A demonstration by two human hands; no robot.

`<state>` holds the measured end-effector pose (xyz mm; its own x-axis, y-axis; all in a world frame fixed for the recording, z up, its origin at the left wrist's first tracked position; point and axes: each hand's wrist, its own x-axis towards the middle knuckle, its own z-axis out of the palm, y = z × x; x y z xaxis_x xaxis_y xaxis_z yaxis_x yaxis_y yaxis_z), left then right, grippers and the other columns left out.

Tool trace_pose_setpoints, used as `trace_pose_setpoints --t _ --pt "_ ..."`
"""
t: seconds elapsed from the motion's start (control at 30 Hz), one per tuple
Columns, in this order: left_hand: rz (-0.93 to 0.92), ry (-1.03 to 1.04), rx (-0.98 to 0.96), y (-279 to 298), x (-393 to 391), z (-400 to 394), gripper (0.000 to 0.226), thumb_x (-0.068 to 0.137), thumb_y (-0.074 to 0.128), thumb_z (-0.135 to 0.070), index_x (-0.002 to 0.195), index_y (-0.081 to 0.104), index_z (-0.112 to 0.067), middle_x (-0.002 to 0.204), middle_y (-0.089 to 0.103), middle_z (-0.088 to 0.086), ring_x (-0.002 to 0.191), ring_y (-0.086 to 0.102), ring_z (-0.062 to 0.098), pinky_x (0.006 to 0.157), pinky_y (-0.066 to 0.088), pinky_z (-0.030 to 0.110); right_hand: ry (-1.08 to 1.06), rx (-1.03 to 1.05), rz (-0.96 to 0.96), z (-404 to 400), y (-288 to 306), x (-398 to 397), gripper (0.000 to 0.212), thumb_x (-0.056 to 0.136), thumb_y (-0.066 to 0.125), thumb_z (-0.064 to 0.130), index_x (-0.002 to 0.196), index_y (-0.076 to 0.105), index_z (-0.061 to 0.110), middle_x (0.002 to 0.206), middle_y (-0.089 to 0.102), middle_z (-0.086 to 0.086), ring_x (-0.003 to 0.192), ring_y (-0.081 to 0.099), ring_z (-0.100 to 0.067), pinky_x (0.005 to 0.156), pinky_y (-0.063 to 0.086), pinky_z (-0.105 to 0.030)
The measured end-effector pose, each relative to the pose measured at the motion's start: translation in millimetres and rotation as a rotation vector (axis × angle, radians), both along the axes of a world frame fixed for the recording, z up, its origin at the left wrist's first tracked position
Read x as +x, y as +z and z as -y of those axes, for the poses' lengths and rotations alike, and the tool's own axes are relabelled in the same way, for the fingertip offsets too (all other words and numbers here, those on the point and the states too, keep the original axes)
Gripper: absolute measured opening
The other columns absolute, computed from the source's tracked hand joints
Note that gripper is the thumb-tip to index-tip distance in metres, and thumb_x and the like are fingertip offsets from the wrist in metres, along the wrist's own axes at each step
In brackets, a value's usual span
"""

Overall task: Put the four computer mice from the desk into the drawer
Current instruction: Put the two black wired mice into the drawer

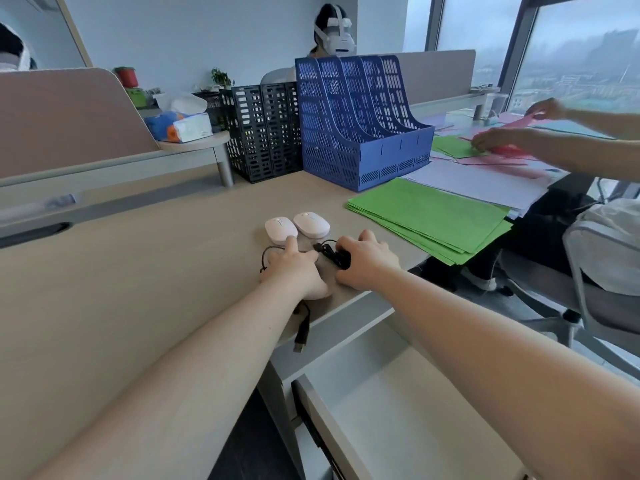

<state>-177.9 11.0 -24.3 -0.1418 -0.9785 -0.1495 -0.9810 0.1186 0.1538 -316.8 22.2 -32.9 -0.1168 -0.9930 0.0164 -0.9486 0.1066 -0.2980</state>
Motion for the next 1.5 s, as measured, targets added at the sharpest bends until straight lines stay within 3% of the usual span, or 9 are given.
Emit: trace_pose_setpoints --t 0.13,0.3,0.53,0.7,0.9,1.13,1.5 --pt "-0.084 0.044 -0.039 -3.1 -4.9 -25.3 0.030 0.072 0.062 -0.041 0.097 0.047 -0.034 0.129 0.021 0.003 0.114 0.033 0.034 0.088 0.051 0.043 0.029 -0.007 0.008 -23.1 -0.6 -10.9 0.056 0.073 0.061 0.040 0.127 0.045 0.041 0.121 0.040 -0.007 0.111 0.045 -0.034 0.087 0.049 -0.042" --pt "-0.171 0.010 -0.123 -8.5 -23.1 -73.6 0.036 0.076 0.062 -0.028 0.110 0.050 -0.032 0.121 0.029 0.004 0.115 0.030 0.032 0.082 0.051 0.040 0.070 -0.043 0.114 -64.8 -7.8 -24.4 0.054 0.076 0.062 0.031 0.127 0.049 0.037 0.124 0.038 -0.008 0.112 0.041 -0.035 0.084 0.042 -0.035" --pt "-0.194 -0.077 -0.175 -15.1 -53.7 -132.6 0.042 0.079 0.070 -0.025 0.114 0.046 -0.029 0.125 0.028 0.006 0.115 0.034 0.035 0.080 0.047 0.045 -0.022 -0.080 0.262 -118.5 -27.0 -50.4 0.054 0.072 0.065 0.032 0.123 0.054 0.042 0.119 0.043 -0.004 0.111 0.047 -0.032 0.096 0.048 -0.041" --pt "-0.227 -0.057 -0.086 -38.3 -78.4 -157.4 0.043 0.081 0.068 -0.015 0.116 0.045 -0.027 0.136 0.023 0.007 0.123 0.028 0.037 0.082 0.043 0.047 -0.075 -0.043 0.272 -140.3 -51.1 -72.0 0.047 0.074 0.065 0.034 0.119 0.057 0.041 0.117 0.044 -0.003 0.110 0.048 -0.031 0.094 0.049 -0.042" --pt "-0.178 -0.014 0.005 -83.9 -88.1 -158.1 0.040 0.082 0.069 -0.016 0.112 0.045 -0.026 0.134 0.024 0.007 0.119 0.031 0.035 0.076 0.041 0.044 -0.099 0.048 0.263 -144.7 -86.9 -84.3 0.049 0.074 0.064 0.031 0.122 0.053 0.036 0.113 0.039 -0.003 0.108 0.045 -0.032 0.090 0.052 -0.044" --pt "-0.103 0.023 0.083 -128.3 -82.8 -143.0 0.045 0.080 0.071 -0.022 0.117 0.045 -0.027 0.133 0.026 0.006 0.120 0.032 0.033 0.081 0.046 0.040 -0.039 0.195 0.232 -131.3 -130.1 -81.6 0.051 0.079 0.063 0.029 0.128 0.050 0.034 0.128 0.038 -0.006 0.121 0.037 -0.033 0.099 0.045 -0.043" --pt "-0.115 0.077 0.157 -185.9 -86.4 -129.0 0.046 0.084 0.066 -0.023 0.122 0.043 -0.031 0.134 0.025 0.006 0.115 0.034 0.033 0.087 0.050 0.046 0.044 0.318 0.207 -117.1 -177.2 -78.3 0.060 0.079 0.063 0.025 0.135 0.043 0.030 0.135 0.036 -0.008 0.126 0.038 -0.034 0.106 0.037 -0.037"
